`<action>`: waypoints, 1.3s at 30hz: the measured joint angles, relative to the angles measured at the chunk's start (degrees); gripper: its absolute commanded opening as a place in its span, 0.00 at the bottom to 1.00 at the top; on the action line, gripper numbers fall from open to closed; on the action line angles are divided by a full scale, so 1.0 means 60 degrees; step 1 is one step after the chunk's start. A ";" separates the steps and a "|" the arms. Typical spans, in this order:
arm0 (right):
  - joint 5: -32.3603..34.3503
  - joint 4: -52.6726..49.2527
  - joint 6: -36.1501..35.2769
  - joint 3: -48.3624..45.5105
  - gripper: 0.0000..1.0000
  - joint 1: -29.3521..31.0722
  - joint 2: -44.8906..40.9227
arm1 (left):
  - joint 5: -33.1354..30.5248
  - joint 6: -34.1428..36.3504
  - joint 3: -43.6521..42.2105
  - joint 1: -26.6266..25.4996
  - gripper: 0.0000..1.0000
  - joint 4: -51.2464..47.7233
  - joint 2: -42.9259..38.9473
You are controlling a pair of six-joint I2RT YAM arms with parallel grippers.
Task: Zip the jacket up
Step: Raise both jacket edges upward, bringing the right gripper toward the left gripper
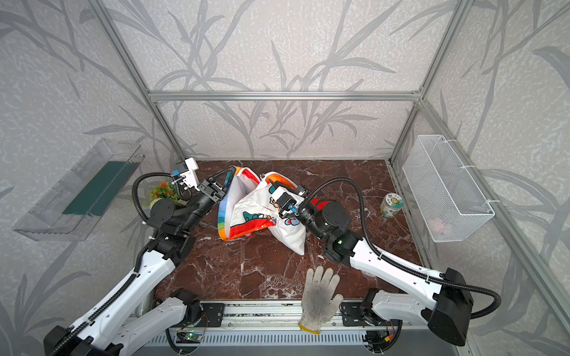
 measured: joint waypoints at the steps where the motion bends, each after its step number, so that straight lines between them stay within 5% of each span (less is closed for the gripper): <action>1: -0.0058 -0.0109 -0.0106 0.0029 0.00 0.0000 0.0000 | -0.0018 0.0055 0.0058 -0.0044 0.00 0.0131 0.0029; 15: -0.1242 -0.3195 -0.1264 0.2259 0.00 0.0674 0.0102 | -0.0466 0.0495 0.0113 -0.0262 0.00 0.1807 0.0962; 28: -0.0040 -0.2761 -0.0499 0.2911 0.00 0.0710 0.1836 | -0.0594 0.0554 0.0113 -0.0707 0.00 0.1763 0.0488; 39: 0.0714 -0.1377 0.0007 0.2419 0.00 0.0707 0.1650 | -0.0823 0.0641 0.0051 -0.0754 0.00 0.1585 0.0200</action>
